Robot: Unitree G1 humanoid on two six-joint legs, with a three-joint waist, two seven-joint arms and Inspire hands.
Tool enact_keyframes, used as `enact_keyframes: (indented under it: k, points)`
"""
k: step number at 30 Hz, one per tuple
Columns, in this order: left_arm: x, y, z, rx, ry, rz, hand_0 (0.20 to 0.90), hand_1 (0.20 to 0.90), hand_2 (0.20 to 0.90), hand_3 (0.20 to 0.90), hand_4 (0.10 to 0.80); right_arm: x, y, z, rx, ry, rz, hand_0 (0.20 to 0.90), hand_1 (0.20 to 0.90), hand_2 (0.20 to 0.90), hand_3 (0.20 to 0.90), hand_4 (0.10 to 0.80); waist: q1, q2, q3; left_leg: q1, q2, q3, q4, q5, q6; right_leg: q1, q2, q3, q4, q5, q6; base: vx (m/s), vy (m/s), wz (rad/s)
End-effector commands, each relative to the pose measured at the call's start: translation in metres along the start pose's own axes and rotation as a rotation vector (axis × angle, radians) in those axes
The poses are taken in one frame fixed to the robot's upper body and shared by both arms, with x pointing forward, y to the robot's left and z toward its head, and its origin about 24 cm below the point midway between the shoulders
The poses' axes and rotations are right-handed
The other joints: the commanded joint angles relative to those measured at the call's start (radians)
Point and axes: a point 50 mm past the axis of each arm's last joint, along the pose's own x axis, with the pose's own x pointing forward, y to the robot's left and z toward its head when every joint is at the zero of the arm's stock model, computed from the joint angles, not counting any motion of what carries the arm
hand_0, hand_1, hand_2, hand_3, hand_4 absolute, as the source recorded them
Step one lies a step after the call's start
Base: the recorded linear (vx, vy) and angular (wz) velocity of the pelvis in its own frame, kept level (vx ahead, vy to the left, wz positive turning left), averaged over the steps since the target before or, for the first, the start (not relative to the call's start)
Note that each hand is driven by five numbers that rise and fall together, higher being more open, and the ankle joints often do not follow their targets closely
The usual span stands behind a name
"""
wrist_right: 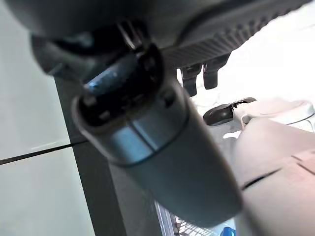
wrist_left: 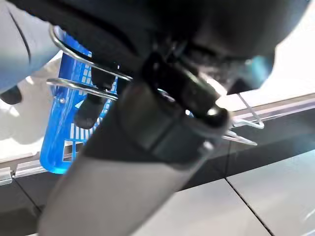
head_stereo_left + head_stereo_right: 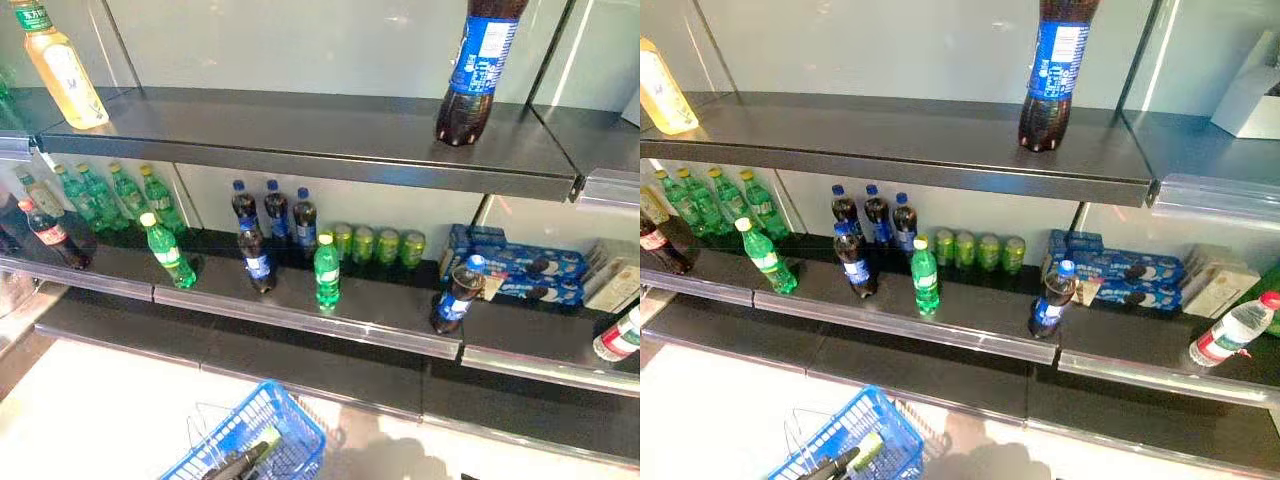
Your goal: Pick up the drink and place into the basket.
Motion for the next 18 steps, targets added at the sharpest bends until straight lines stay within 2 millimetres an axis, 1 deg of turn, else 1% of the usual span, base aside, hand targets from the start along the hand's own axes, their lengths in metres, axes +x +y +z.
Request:
enact_keyframes:
  k: [1, 18]
  points:
    - [0.0079, -0.0314, 0.0591, 0.103, -0.201, -0.157, 0.300, 0.300, 0.300, 0.200, 0.100, 0.0022, -0.0056, 0.0319, 0.006, -0.079, -0.008, 0.900, 0.900, 0.900, 0.900, 0.800, 0.020, -0.022, 0.026, 0.031, -0.059, 0.015, 0.000, -0.069, 0.058, 0.008, 0.016, -0.038, 0.007, 0.009, -0.021, 0.000, 0.000, 0.00]
    - [0.0077, -0.0320, 0.0611, 0.109, -0.202, -0.163, 0.300, 0.300, 0.300, 0.200, 0.100, 0.0019, -0.0070, 0.0299, 0.003, -0.077, -0.010, 0.900, 0.900, 0.900, 0.900, 0.800, 0.021, -0.018, 0.025, 0.028, -0.056, 0.013, 0.000, -0.069, 0.056, 0.008, 0.017, -0.039, 0.006, 0.007, -0.021, 0.000, 0.000, 0.00]
